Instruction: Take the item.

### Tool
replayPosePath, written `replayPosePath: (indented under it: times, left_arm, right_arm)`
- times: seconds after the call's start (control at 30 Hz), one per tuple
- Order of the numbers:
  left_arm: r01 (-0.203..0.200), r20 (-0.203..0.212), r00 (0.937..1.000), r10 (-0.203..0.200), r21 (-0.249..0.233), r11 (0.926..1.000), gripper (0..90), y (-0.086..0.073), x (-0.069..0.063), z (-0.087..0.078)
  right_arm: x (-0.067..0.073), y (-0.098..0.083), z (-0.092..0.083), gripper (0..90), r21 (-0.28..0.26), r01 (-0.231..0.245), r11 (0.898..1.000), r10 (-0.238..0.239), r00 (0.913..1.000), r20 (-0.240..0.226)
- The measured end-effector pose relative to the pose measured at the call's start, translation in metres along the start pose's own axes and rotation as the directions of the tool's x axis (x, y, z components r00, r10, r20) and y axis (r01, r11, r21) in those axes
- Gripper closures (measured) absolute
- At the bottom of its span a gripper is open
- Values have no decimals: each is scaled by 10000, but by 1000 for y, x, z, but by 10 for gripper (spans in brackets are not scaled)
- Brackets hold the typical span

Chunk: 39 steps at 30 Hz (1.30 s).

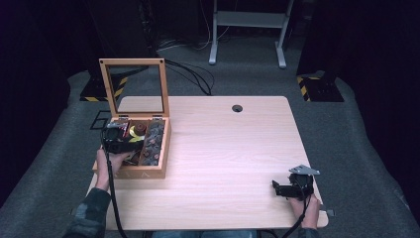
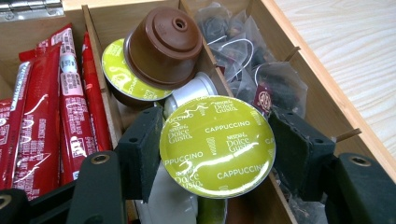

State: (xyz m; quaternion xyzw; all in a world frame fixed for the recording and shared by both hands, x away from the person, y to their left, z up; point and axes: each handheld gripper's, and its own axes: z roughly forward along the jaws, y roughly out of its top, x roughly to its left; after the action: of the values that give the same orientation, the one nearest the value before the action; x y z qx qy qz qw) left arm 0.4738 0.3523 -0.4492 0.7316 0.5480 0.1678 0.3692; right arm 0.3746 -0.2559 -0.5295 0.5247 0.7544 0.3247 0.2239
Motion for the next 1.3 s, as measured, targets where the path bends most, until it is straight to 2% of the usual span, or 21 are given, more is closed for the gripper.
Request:
replayPosePath:
  times: [0.03,0.43,0.5,0.67,0.97,1.3]
  left_arm:
    - [-69,10,10000,69,88,9999,376,1,0,-1]
    - [-217,-127,9997,212,-354,9991,377,5,-5,-8]
    - [-297,-116,9995,295,-248,9993,377,6,-6,-10]
    - [-554,-205,9983,544,-483,9973,377,11,-14,-13]
    - [-694,-248,9974,677,-764,9947,377,16,-21,-21]
    - [-1131,-35,9935,1134,-1052,9880,378,28,-39,-29]
  right_arm:
    - [0,0,0,33,3,6,10000,-6,10000,-3]
    - [0,0,0,33,1,6,10000,-6,10000,-2]
    - [0,0,0,33,1,5,10000,-5,10000,1]
    - [0,0,0,34,23,65,10000,-65,10000,9]
    - [0,0,0,36,14,83,10000,-83,10000,1]
    - [0,0,0,38,12,26,10000,-26,10000,-12]
